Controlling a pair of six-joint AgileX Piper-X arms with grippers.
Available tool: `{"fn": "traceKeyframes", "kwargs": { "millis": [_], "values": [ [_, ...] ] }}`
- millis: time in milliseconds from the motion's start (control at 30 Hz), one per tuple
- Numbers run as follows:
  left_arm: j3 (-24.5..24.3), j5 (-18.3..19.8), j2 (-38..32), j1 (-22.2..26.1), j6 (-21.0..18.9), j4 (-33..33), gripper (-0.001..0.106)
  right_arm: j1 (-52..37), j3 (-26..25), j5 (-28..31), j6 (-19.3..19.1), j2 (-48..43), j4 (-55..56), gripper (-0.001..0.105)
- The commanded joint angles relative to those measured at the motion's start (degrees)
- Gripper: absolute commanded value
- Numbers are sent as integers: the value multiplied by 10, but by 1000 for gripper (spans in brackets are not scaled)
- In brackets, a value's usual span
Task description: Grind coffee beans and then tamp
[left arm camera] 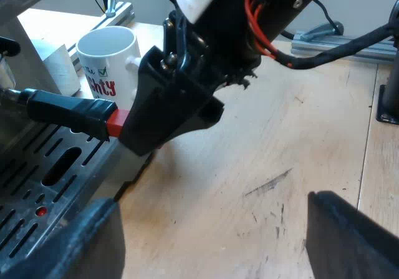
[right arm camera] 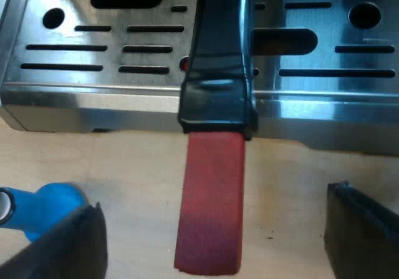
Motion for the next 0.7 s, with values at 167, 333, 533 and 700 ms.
{"fn": "traceKeyframes", "kwargs": {
  "millis": [167, 333, 533, 700],
  "values": [
    [-5, 4, -3, -2, -5, -2, 64, -2, -2, 6, -9, 46, -37, 72],
    [-5, 4, -3, -2, -5, -2, 64, -3, -2, 19, -9, 62, -52, 72],
    [-5, 4, -3, -2, -5, -2, 64, -4, -2, 37, -9, 71, -56, 72],
    [-5, 4, -3, -2, -5, -2, 64, -14, -2, 34, -9, 71, -63, 72]
  ]
}}
